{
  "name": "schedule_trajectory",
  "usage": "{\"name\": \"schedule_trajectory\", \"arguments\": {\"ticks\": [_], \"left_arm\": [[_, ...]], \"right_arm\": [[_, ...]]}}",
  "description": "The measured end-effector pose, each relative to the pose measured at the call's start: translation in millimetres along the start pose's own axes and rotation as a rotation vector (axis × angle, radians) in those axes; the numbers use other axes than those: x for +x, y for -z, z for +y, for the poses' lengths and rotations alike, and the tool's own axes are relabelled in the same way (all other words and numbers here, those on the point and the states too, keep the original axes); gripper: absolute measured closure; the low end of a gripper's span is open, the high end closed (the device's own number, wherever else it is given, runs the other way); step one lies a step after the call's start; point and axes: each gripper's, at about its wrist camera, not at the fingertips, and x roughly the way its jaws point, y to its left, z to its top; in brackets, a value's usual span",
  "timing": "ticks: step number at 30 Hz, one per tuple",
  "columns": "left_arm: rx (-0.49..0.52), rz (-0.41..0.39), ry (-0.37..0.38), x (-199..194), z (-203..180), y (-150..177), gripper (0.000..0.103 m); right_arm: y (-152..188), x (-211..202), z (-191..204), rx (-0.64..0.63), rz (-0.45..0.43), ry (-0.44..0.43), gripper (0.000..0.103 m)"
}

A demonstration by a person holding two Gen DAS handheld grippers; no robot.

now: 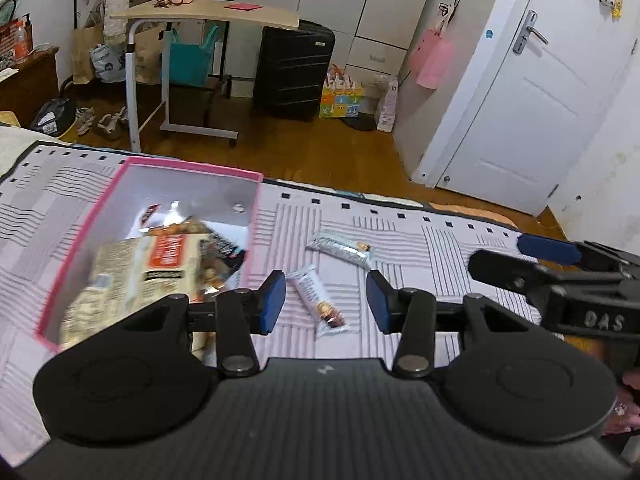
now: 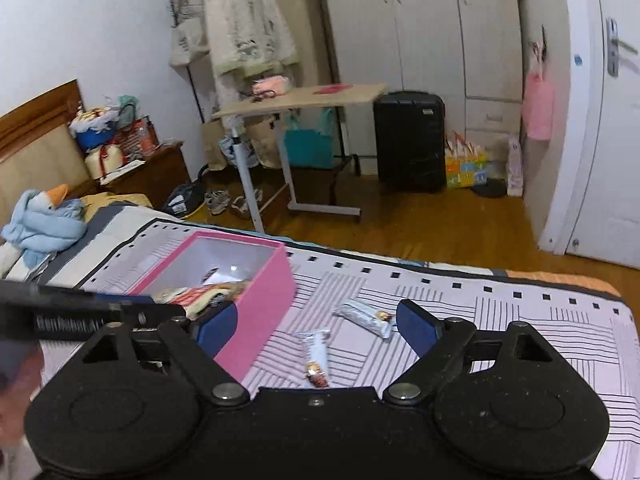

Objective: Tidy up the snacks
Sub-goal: 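Move the left gripper to the white snack bar and grasp it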

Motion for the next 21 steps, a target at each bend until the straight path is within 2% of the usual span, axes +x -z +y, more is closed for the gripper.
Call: {"name": "schedule_trajectory", "arguments": {"ticks": [1,3,7,10,12,15,21], "left_arm": [[-0.011,-0.009,0.011,10,-3,1,0.06],[-0.031,-0.006,0.023,28,-9,0,0.06],[-0.035,-0.024,-0.024,66,-20,7,0.06],[-0.042,-0.04,-0.064,91,-23,18,0.059],[-0.046,-0.059,-0.098,105,-23,29,0.059],[-0.006,-0.042,-0.126,127,-24,39,0.058],[0.011,-0.021,-0.119,163,-22,57,0.058]], "right_arm": [[-2,9,-7,0.001,0.011,-0.002,0.022],[-5,24,-18,0.001,0.018,-0.016,0.023],[-7,56,-35,-0.061,0.011,-0.074,0.024],[-1,86,-44,-0.129,0.03,-0.084,0.034],[10,104,-58,-0.09,0.023,-0.105,0.034],[26,129,-75,-0.052,0.03,-0.125,0.035],[49,174,-90,-0.069,0.056,-0.121,0.034]]}}
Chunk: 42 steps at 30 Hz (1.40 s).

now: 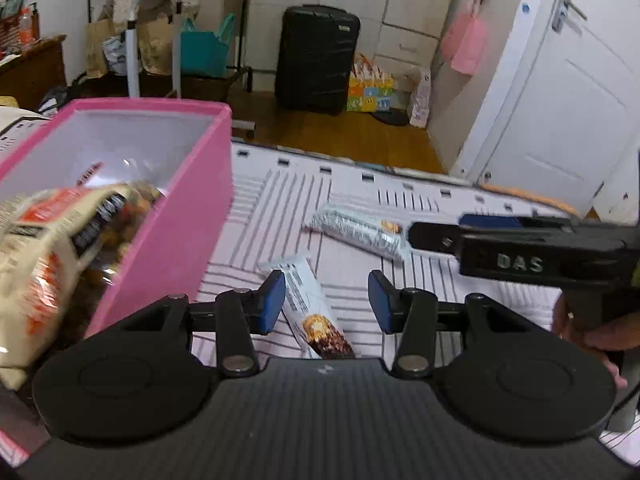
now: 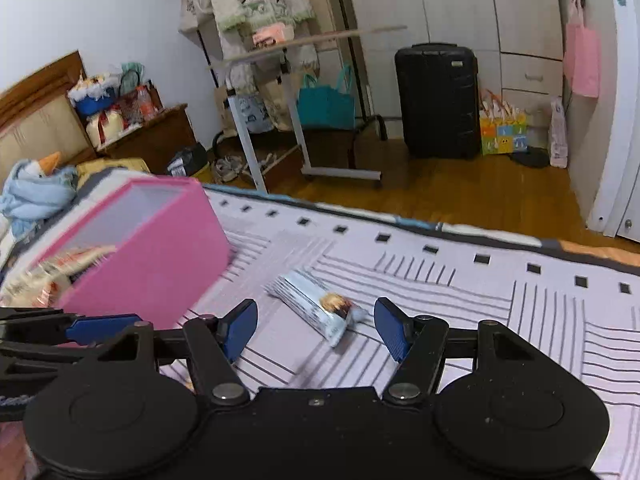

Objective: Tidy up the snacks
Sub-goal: 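Move the left gripper to the white snack bar and grasp it, then lift the snack bar and carry it over the pink box with the left gripper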

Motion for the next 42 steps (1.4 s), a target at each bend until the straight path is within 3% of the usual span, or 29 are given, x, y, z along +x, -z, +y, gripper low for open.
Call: {"name": "schedule_trajectory", "arguments": {"ticks": [8,13,18,27,28,29,30,33,39,41,42], "left_arm": [[0.035,0.012,-0.01,32,-1,15,0.055],[-0.009,0.034,0.01,46,5,11,0.053],[0.03,0.033,-0.02,52,2,17,0.048],[-0.048,0.06,-0.023,58,18,16,0.053],[-0.046,0.06,-0.023,58,18,16,0.055],[-0.049,0.065,-0.018,59,18,16,0.062],[-0.054,0.073,-0.013,59,19,15,0.069],[-0.072,0.09,0.003,59,22,12,0.076],[-0.094,0.098,0.005,61,25,12,0.076],[-0.088,0.096,0.0,61,24,13,0.076],[-0.085,0.096,-0.004,61,24,13,0.076]], "right_arm": [[-7,36,6,-0.158,-0.002,0.02,0.032],[2,48,-4,-0.101,0.014,0.013,0.032],[9,60,-11,-0.05,0.019,0.001,0.032],[12,59,5,-0.161,0.016,0.012,0.033],[12,58,8,-0.186,0.022,0.014,0.039],[12,57,11,-0.224,0.036,0.016,0.055],[11,56,12,-0.254,0.05,0.015,0.058],[6,46,11,-0.273,0.069,-0.048,0.06],[7,49,20,-0.299,0.11,-0.064,0.055],[12,55,23,-0.306,0.103,-0.042,0.039],[15,57,22,-0.3,0.081,-0.021,0.036]]}}
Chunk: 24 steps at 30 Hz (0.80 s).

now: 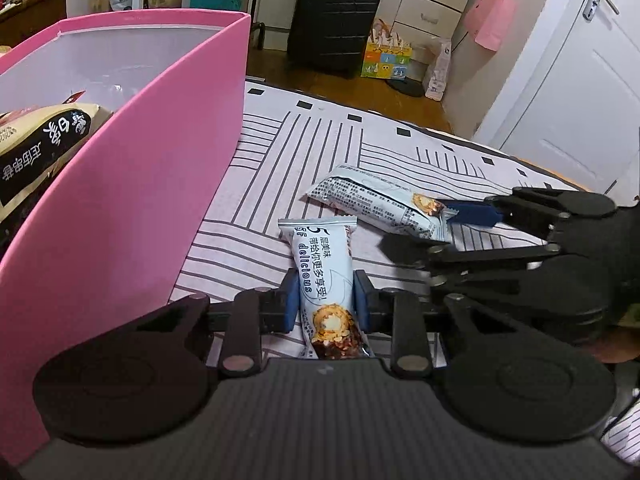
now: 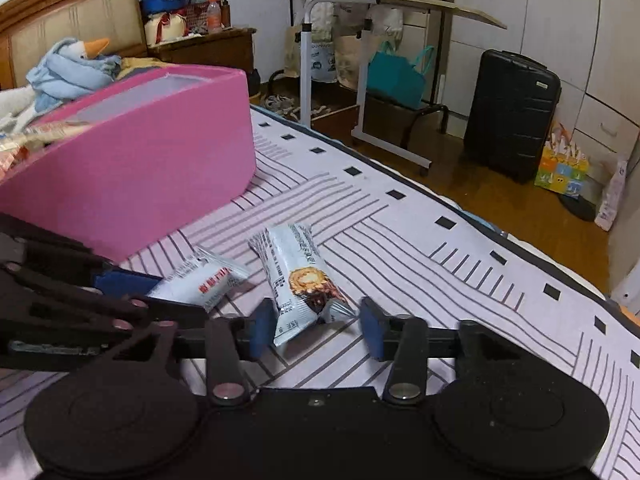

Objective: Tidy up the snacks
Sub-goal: 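Lift the snack bar and carry it over the pink box with the left gripper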

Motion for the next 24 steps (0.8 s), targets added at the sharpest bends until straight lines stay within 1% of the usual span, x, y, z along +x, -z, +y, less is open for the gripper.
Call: {"name": "schedule_trajectory", "arguments": {"ticks": [3,5,6,7,8,10,12,14,15,19,21,24], "left_arm": [[0.015,-0.002,-0.005,1,-2,1,0.076],[0.031,-0.005,-0.01,1,-4,1,0.076],[0.038,-0.006,-0.015,1,-5,1,0.077],[0.043,-0.008,-0.016,0,-5,2,0.077],[0.049,-0.01,-0.017,0,-6,2,0.077],[0.053,-0.011,-0.022,-2,-6,2,0.077],[0.064,-0.015,-0.04,-5,-8,3,0.077],[0.119,-0.032,-0.079,-8,-14,6,0.077],[0.13,-0.036,-0.086,-9,-15,8,0.077],[0.117,-0.022,-0.058,-19,-14,10,0.077],[0.13,-0.032,-0.052,-28,-16,11,0.077],[0.159,-0.031,-0.044,-43,-20,13,0.077]], "right_arm": [[1,5,-3,0.051,-0.034,0.013,0.028],[2,8,-3,0.072,-0.052,0.022,0.027],[3,7,-1,0.069,-0.06,0.026,0.028],[4,5,0,0.061,-0.065,0.022,0.039],[4,2,3,0.048,-0.066,0.006,0.052],[1,-3,7,0.026,-0.054,0.012,0.057],[-2,-10,12,0.017,-0.045,0.025,0.058],[-5,-17,16,0.018,-0.023,0.045,0.059],[-6,-19,18,0.02,-0.012,0.06,0.059],[-4,-36,27,0.053,0.024,0.108,0.06],[-1,-45,31,0.079,0.039,0.136,0.06],[6,-62,35,0.156,0.043,0.178,0.06]]}}
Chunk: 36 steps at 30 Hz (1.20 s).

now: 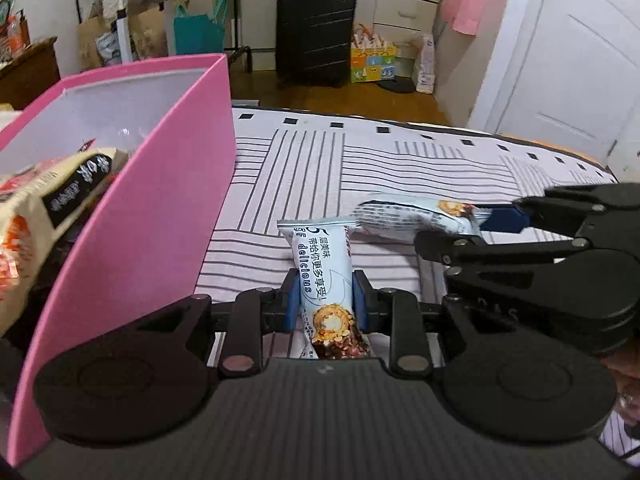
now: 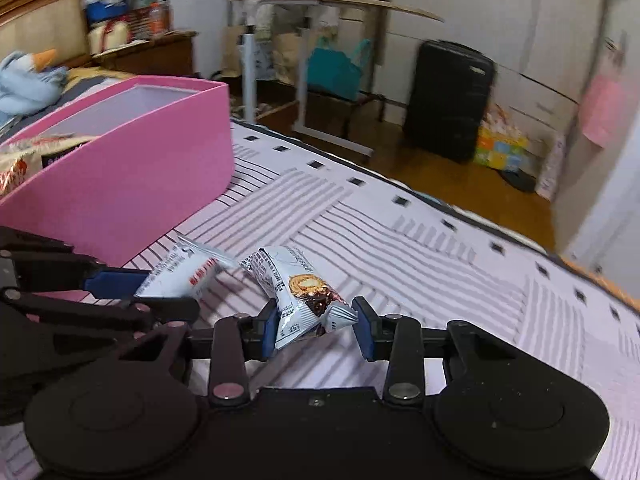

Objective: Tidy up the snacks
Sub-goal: 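Lift the snack bar and carry it over the pink box with the left gripper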

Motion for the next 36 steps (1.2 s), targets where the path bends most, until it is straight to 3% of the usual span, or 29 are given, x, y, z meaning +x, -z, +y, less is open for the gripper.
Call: {"name": "schedule_trajectory", "arguments": {"ticks": [8,12,24,31,36], "left_arm": [[0.049,0.08,0.039,-43,0,8,0.077],[0.041,0.109,0.084,-75,3,9,0.077],[0.03,0.197,0.195,-154,31,36,0.077],[0.001,0.182,0.226,-190,57,39,0.077],[-0.034,0.118,0.241,-217,80,30,0.077]], "right_arm": [[22,-45,8,0.134,0.04,0.109,0.061],[39,-64,18,0.231,0.084,0.103,0.061],[57,-149,83,0.188,0.027,0.146,0.062],[57,-187,105,0.191,0.024,0.135,0.062],[49,-203,120,0.161,-0.008,0.106,0.062]]}}
